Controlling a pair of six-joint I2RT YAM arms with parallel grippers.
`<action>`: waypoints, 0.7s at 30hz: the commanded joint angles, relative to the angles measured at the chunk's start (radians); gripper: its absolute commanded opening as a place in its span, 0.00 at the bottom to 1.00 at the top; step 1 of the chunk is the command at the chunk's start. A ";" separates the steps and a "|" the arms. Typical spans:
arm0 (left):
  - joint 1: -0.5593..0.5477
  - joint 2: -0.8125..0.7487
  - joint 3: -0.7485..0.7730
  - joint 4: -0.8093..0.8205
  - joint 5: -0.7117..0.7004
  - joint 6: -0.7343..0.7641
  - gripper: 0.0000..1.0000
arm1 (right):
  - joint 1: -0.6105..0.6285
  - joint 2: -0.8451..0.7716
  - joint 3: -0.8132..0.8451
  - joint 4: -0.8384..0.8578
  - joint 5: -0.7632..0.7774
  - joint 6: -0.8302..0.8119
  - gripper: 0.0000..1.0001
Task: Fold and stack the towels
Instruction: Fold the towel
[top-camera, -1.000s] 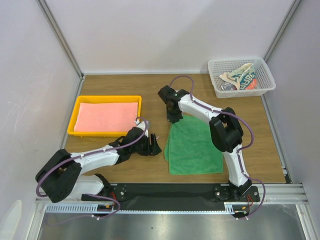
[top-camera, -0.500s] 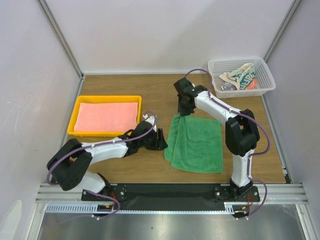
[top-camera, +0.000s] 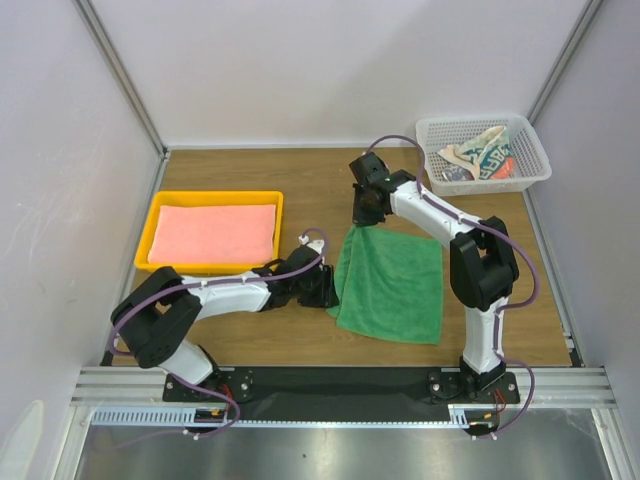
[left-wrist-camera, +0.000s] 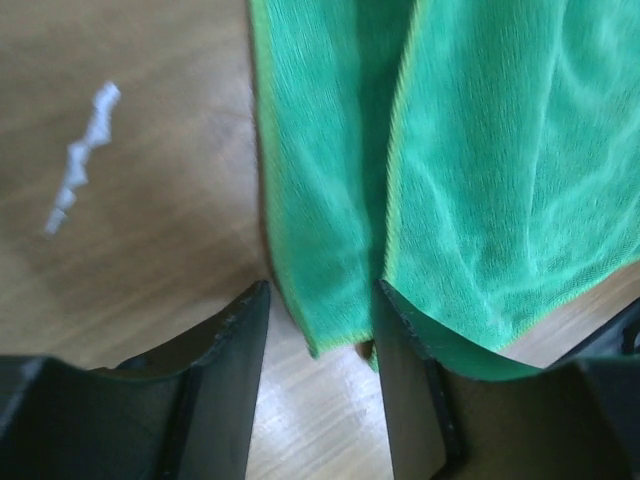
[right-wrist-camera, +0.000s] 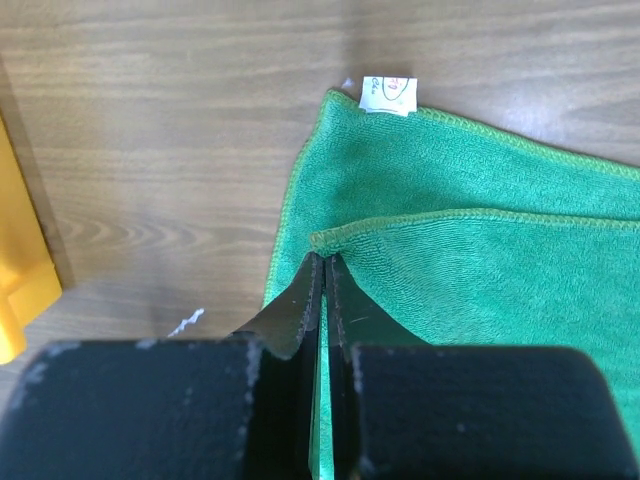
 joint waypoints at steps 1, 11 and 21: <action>-0.029 0.017 -0.006 -0.036 -0.025 -0.042 0.50 | -0.028 0.029 0.007 0.058 -0.026 -0.019 0.00; -0.035 0.032 -0.003 -0.109 -0.144 -0.077 0.17 | -0.030 0.076 0.041 0.077 -0.054 -0.035 0.00; -0.035 0.005 -0.041 -0.112 -0.128 -0.081 0.00 | -0.030 0.157 0.133 0.072 -0.060 -0.049 0.00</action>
